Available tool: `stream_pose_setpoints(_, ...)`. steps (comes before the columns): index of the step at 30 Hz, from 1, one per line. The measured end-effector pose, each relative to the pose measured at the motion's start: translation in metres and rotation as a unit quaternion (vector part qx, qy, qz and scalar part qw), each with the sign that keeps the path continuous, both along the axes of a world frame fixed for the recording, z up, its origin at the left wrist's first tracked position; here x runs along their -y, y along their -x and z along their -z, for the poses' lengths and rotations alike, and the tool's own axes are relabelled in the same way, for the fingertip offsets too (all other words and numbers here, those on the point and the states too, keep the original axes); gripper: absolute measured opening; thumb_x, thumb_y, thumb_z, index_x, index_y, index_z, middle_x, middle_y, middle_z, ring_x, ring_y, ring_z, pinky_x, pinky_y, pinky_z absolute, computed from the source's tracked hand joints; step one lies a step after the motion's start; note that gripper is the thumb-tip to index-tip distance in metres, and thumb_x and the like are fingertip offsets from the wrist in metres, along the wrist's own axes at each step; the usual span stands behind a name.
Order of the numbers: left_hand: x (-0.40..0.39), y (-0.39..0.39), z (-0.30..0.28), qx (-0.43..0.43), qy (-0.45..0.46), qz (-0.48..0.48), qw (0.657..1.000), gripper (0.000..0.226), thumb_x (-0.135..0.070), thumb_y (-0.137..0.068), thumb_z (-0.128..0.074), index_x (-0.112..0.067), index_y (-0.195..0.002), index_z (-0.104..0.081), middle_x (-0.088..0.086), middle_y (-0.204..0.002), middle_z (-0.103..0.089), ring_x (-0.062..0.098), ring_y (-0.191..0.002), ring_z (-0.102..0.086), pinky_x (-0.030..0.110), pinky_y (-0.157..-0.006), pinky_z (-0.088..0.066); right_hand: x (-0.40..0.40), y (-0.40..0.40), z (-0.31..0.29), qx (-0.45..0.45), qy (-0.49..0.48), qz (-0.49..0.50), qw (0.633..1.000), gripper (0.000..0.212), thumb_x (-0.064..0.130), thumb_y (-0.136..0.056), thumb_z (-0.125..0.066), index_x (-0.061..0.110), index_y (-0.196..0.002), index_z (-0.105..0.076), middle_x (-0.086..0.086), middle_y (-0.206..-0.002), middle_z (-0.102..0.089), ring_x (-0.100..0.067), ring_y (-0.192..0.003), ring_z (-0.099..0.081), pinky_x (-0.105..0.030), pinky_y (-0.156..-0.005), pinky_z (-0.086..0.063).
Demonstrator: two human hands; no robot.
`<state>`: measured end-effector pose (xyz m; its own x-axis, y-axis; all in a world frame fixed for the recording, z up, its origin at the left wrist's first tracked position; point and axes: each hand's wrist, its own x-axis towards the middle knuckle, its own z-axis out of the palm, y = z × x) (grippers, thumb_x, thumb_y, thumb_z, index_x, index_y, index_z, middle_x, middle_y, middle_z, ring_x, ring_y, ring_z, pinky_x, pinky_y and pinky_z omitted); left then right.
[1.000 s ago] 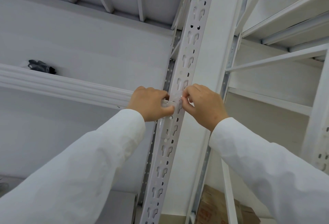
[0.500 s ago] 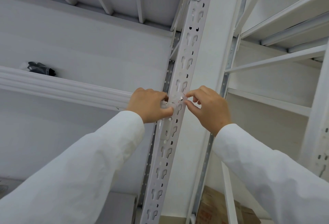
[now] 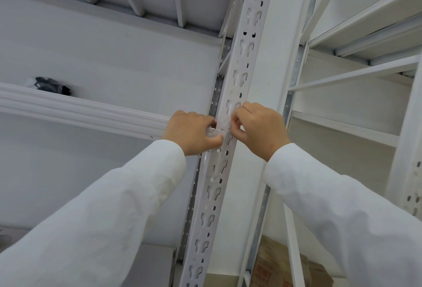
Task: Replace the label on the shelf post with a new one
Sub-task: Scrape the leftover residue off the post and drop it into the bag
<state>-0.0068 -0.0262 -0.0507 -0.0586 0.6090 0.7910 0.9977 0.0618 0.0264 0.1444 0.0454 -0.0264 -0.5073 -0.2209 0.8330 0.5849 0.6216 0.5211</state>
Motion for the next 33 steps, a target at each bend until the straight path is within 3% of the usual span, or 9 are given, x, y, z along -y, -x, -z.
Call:
stream_pose_setpoints(5, 0.001, 0.0, 0.0, -0.003, 0.008, 0.007, 1.0, 0.031, -0.048, -0.084, -0.047, -0.025, -0.097, -0.061, -0.003, -0.089, -0.066, 0.018, -0.078, -0.047, 0.029, -0.075, -0.027, 0.004, -0.011, 0.004, -0.11, 0.153, -0.093, 0.978, 0.006, 0.016, -0.084, -0.059, 0.015, -0.079, -0.058, 0.008, -0.074, -0.05, -0.009, -0.061, -0.047, -0.018, -0.05, -0.035)
stream_pose_setpoints(13, 0.002, -0.001, -0.001, -0.006, 0.008, 0.003, 1.0, 0.027, -0.054, -0.076, -0.037, -0.03, -0.084, -0.048, -0.003, -0.087, -0.066, 0.018, -0.076, -0.046, 0.029, -0.073, -0.026, -0.004, -0.012, 0.014, -0.032, 0.116, -0.042, 0.992, 0.008, 0.026, -0.082, -0.065, 0.019, -0.083, -0.067, 0.003, -0.072, -0.06, -0.016, -0.061, -0.056, -0.023, -0.047, -0.04)
stream_pose_setpoints(17, 0.002, -0.002, -0.002, -0.006, 0.014, -0.001, 1.0, 0.04, -0.055, -0.071, -0.032, -0.03, -0.091, -0.056, -0.004, -0.087, -0.066, 0.017, -0.076, -0.047, 0.03, -0.073, -0.027, -0.003, -0.011, 0.011, -0.029, 0.121, -0.036, 0.992, 0.007, 0.023, -0.079, -0.067, 0.017, -0.082, -0.066, 0.003, -0.074, -0.062, -0.019, -0.063, -0.058, -0.028, -0.047, -0.047)
stream_pose_setpoints(21, 0.002, -0.001, -0.002, -0.006, 0.01, -0.002, 1.0, 0.03, -0.052, -0.082, -0.044, -0.028, -0.094, -0.058, -0.003, -0.086, -0.065, 0.017, -0.077, -0.045, 0.029, -0.074, -0.027, -0.001, -0.009, 0.008, -0.017, 0.094, -0.007, 0.995, 0.011, 0.025, -0.077, -0.069, 0.016, -0.079, -0.065, 0.001, -0.073, -0.062, -0.021, -0.061, -0.058, -0.028, -0.044, -0.047)
stream_pose_setpoints(28, 0.002, -0.003, 0.0, 0.002, 0.006, 0.002, 1.0, 0.029, -0.048, -0.084, -0.047, -0.027, -0.097, -0.061, -0.002, -0.091, -0.067, 0.017, -0.078, -0.045, 0.029, -0.076, -0.028, 0.001, -0.008, 0.005, 0.003, 0.088, 0.022, 0.996, 0.013, 0.027, -0.077, -0.068, 0.015, -0.08, -0.065, -0.001, -0.074, -0.062, -0.023, -0.063, -0.058, -0.028, -0.045, -0.046)
stream_pose_setpoints(33, 0.001, -0.002, 0.0, -0.002, 0.008, 0.002, 1.0, 0.027, -0.05, -0.083, -0.047, -0.028, -0.094, -0.059, -0.002, -0.091, -0.067, 0.017, -0.078, -0.045, 0.03, -0.077, -0.029, 0.003, -0.012, 0.01, -0.011, 0.087, -0.001, 0.996, 0.023, 0.039, -0.075, -0.06, 0.018, -0.082, -0.067, 0.003, -0.073, -0.062, -0.018, -0.062, -0.058, -0.028, -0.043, -0.047)
